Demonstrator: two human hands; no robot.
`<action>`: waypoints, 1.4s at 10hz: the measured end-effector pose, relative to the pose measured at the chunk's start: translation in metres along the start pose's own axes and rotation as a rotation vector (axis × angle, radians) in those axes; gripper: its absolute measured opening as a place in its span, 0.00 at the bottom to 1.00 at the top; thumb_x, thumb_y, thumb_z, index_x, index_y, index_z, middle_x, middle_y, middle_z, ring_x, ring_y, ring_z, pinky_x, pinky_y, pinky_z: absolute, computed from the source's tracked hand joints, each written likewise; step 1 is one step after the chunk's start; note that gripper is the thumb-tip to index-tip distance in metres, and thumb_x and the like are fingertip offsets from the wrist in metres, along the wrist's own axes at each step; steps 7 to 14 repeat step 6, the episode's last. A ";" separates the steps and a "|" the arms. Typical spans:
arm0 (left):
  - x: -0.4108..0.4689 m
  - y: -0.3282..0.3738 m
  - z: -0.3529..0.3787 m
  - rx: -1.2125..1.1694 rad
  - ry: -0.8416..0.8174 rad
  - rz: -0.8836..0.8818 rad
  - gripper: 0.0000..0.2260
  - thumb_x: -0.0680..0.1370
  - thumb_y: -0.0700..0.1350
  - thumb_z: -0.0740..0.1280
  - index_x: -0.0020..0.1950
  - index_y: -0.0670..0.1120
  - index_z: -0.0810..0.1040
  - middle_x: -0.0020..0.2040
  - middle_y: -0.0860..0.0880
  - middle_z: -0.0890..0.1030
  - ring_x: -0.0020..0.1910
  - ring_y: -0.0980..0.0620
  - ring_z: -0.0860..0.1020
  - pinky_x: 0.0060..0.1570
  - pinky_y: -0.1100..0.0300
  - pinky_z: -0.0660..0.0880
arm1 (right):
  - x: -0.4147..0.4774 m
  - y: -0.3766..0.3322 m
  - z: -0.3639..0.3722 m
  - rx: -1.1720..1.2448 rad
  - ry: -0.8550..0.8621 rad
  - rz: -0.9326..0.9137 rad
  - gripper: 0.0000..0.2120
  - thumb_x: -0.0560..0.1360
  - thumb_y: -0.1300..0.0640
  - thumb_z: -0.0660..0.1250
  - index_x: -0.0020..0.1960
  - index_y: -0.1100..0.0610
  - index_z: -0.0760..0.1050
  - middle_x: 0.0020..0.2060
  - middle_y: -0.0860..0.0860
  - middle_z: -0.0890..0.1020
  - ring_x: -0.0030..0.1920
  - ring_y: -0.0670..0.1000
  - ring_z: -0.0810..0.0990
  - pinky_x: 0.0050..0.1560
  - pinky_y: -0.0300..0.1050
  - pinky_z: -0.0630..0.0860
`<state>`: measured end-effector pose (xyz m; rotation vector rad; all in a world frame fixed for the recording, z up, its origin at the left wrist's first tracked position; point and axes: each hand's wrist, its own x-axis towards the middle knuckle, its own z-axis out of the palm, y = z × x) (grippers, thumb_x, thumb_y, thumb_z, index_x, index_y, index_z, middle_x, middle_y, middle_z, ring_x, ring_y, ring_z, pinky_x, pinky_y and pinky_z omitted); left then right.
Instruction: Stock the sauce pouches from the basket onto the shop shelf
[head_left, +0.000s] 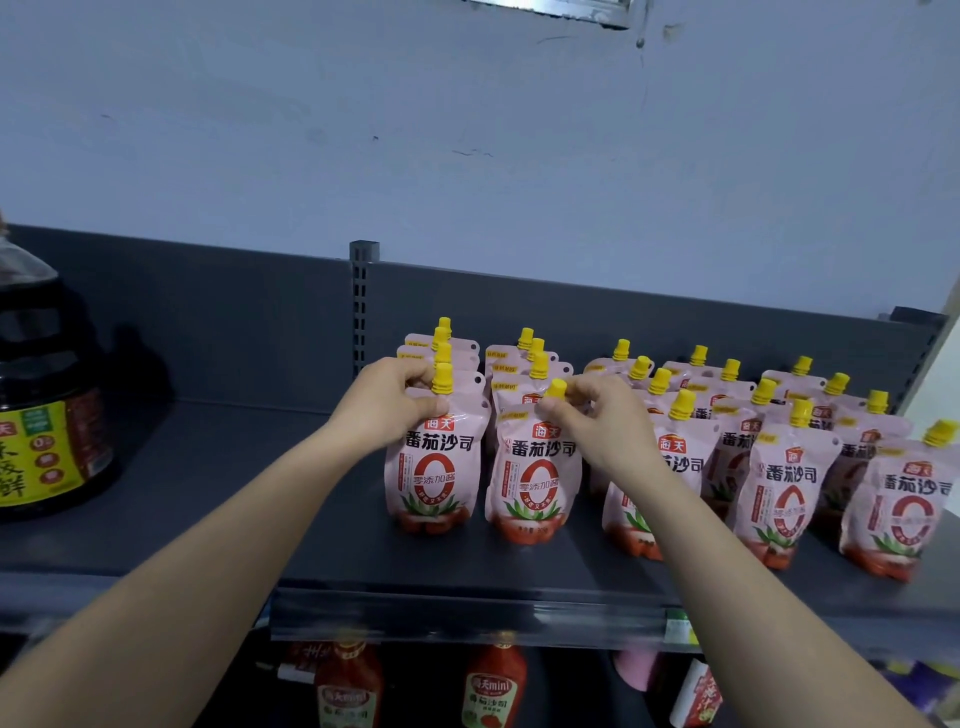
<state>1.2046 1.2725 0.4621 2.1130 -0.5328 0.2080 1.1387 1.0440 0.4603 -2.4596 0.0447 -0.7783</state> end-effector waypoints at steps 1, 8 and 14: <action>0.000 -0.001 -0.001 0.019 -0.002 0.017 0.10 0.72 0.44 0.73 0.48 0.39 0.80 0.45 0.44 0.84 0.45 0.43 0.83 0.48 0.41 0.79 | 0.001 0.004 0.002 -0.027 0.011 0.004 0.13 0.72 0.43 0.70 0.37 0.53 0.77 0.35 0.51 0.79 0.40 0.51 0.78 0.38 0.48 0.74; -0.016 0.013 -0.004 0.475 0.175 0.248 0.12 0.75 0.50 0.68 0.57 0.49 0.77 0.49 0.54 0.76 0.53 0.49 0.75 0.54 0.48 0.74 | -0.027 -0.009 -0.009 -0.282 0.130 -0.041 0.34 0.74 0.39 0.66 0.74 0.54 0.62 0.71 0.53 0.70 0.73 0.54 0.65 0.72 0.54 0.64; -0.016 0.013 -0.004 0.475 0.175 0.248 0.12 0.75 0.50 0.68 0.57 0.49 0.77 0.49 0.54 0.76 0.53 0.49 0.75 0.54 0.48 0.74 | -0.027 -0.009 -0.009 -0.282 0.130 -0.041 0.34 0.74 0.39 0.66 0.74 0.54 0.62 0.71 0.53 0.70 0.73 0.54 0.65 0.72 0.54 0.64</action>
